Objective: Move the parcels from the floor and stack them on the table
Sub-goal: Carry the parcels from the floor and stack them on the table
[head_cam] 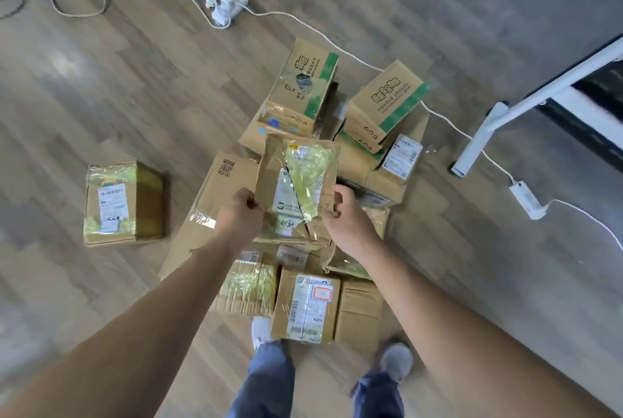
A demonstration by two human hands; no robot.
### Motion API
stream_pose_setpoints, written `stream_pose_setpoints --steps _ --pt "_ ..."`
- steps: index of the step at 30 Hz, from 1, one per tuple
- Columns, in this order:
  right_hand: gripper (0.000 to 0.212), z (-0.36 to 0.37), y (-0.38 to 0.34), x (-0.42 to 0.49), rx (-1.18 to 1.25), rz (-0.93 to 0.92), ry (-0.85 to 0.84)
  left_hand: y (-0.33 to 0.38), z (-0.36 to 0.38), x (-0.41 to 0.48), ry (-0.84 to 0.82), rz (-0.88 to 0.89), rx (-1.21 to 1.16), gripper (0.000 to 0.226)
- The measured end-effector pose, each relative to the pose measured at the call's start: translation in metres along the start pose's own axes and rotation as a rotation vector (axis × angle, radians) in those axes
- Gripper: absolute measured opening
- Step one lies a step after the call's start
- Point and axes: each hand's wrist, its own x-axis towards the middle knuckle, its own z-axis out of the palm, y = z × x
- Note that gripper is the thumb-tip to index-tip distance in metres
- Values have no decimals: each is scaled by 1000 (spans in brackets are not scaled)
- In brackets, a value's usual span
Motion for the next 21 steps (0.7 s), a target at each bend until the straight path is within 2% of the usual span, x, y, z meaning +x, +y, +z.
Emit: stream_pose_setpoints --steps 5,8,11,17,21 --pt "57 -78 -35 -59 107 -54 116 76 -29 -72 -20 115 -107 12" --pt "58 -140 -29 -97 126 -9 222 133 -17 -127 -21 209 -144 6" --pt "52 -213 -1 -135 84 33 340 198 15 -186 -82 301 -198 6" --pt "44 -369 91 -215 106 75 484 317 110 -300 -115 532 -59 12" --pt "36 -451 155 -264 114 84 613 374 178 -366 -182 611 -25 14"
